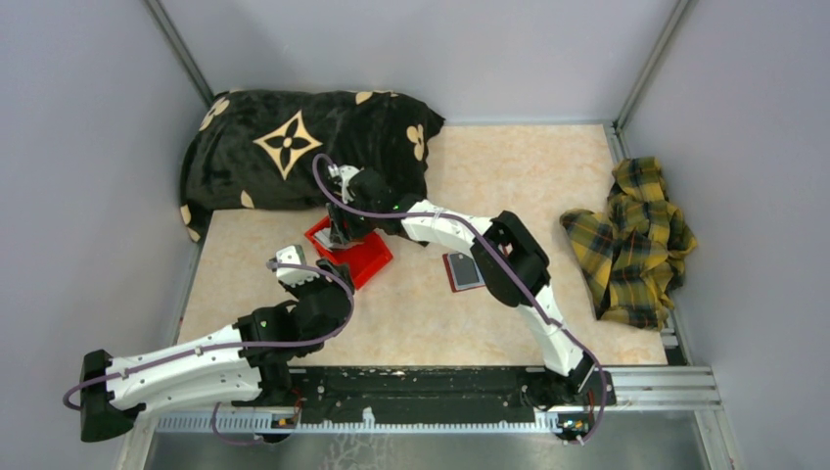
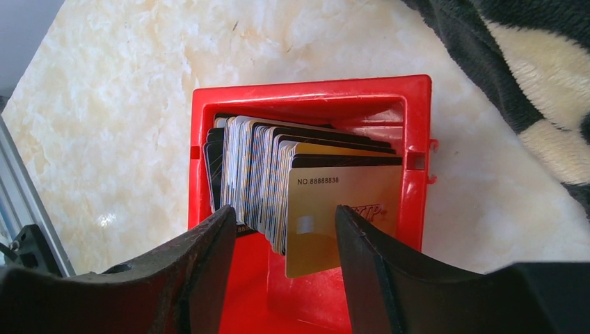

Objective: Put the credit cards into the card holder
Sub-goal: Pick up the credit card from the storage box.

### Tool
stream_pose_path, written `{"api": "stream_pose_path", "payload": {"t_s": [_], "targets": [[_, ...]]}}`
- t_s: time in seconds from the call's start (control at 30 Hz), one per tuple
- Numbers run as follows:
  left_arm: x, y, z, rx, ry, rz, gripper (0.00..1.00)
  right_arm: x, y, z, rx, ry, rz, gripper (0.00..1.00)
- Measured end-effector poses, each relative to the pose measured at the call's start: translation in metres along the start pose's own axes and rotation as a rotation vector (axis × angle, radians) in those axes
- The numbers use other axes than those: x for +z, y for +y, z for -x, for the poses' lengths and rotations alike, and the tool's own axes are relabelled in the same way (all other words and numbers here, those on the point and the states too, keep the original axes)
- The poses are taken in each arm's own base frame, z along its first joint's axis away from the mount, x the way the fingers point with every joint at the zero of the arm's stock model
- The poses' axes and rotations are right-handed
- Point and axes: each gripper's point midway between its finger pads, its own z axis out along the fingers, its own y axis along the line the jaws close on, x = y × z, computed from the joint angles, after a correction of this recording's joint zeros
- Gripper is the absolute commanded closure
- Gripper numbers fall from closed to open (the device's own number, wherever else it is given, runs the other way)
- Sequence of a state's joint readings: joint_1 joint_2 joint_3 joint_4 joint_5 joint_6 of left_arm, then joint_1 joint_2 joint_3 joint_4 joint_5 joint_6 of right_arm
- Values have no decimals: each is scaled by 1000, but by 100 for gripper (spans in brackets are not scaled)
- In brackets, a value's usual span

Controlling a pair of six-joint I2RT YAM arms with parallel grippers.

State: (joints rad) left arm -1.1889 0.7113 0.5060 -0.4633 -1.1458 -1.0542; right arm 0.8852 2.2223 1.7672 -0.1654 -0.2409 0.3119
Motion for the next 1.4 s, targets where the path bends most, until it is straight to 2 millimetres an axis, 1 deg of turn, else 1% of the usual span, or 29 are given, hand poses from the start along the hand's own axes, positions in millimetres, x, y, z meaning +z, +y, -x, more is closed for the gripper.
{"api": "stream_pose_path", "payload": {"t_s": [0.13,0.53,1.1,1.27,1.4], "targets": [[0,0,0,-3,-1,-1,33,3,0,-4,6,9,9,50],[1,0,-3,1,1,0,33,2,2,-5,36,20,25,62],[1,-1,-5,6,11,-5,33,0,14,-11,53,40,53,71],[1,-1,-6,13,13,-5,33,-5,17,-13,52,49,53,74],[1,-1,-7,15,16,-5,32,-8,20,-10,48,45,53,75]]}}
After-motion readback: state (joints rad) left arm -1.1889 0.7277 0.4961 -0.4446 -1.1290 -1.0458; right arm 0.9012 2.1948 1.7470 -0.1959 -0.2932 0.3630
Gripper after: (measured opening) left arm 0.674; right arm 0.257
